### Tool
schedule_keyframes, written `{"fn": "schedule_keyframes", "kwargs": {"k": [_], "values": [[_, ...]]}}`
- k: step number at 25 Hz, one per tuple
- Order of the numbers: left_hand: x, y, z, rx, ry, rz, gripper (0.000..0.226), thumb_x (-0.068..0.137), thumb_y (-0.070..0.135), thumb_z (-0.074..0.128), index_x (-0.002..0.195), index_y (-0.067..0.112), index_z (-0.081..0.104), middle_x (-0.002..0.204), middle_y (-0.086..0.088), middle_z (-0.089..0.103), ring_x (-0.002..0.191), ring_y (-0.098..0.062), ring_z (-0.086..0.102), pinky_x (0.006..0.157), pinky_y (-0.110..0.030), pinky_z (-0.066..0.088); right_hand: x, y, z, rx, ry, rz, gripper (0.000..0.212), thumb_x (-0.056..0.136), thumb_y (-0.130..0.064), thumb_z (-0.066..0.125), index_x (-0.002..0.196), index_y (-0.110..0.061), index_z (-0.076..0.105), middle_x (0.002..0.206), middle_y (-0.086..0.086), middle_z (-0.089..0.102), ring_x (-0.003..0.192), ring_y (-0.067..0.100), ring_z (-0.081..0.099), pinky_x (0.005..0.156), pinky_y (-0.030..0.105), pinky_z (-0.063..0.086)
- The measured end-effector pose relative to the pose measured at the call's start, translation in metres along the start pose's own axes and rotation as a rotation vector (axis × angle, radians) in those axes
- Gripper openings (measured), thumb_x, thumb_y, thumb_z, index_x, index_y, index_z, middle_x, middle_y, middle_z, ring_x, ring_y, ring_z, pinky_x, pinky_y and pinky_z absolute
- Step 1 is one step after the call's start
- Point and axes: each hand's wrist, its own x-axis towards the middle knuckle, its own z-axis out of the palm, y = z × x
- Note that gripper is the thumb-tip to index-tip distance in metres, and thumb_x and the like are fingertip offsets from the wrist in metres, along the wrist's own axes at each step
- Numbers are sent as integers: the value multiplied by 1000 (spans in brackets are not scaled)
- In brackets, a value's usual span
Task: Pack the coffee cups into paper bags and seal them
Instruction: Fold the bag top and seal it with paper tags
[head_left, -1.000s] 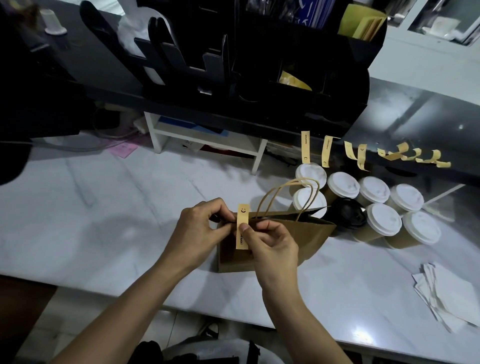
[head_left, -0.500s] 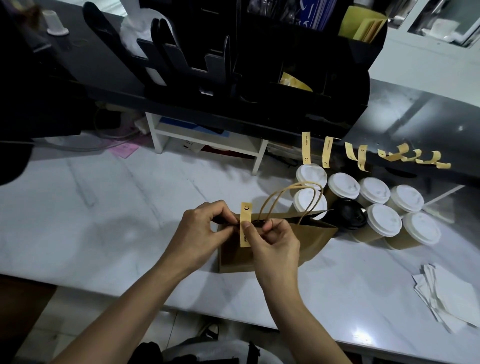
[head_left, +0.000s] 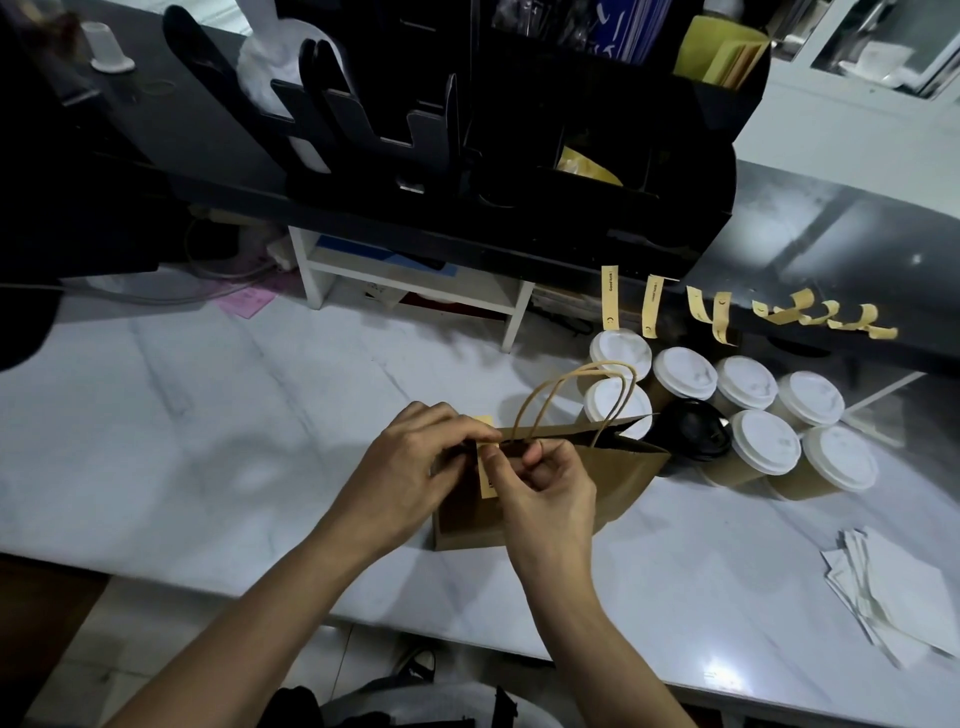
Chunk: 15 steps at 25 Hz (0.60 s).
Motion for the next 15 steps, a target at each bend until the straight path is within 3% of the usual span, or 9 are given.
{"fn": "schedule_keyframes", "kwargs": {"k": [4,7,10,13,15], "values": [[1,0,3,37,1,-21,36,90,7,70,118,30,72,100,16,57,99,-2,47,82,-8,37,1,1,-1,-9,-5,-21,32,85,-17,82,81,-14,51,79,19,71,65,19,63,61,23,52],[1,-1,4,50,9,-26,29,92,12,70,115,29,74,106,14,53,101,-3,46,83,-9,38,1,3,-1,-26,-6,-25,31,85,-17,82,82,-15,51,80,20,70,66,20,64,61,24,53],[1,-1,3,64,3,-22,27,92,12,69,113,27,76,117,15,59,106,-4,48,88,-14,41,2,4,-2,-48,-14,-32,33,85,-20,83,81,-14,51,76,15,71,64,21,64,61,30,53],[1,0,2,88,-22,-30,29,93,12,68,117,26,74,109,16,68,103,-3,50,88,-23,45,4,5,-5,-159,-6,-93,34,84,-28,84,73,-21,52,65,9,66,54,18,55,52,38,48],[2,-1,1,88,-30,-31,29,93,13,69,118,27,74,107,16,70,100,0,49,87,-20,41,4,5,-6,-240,-14,-139,33,84,-33,83,72,-25,54,63,5,66,52,22,58,50,44,53]]}}
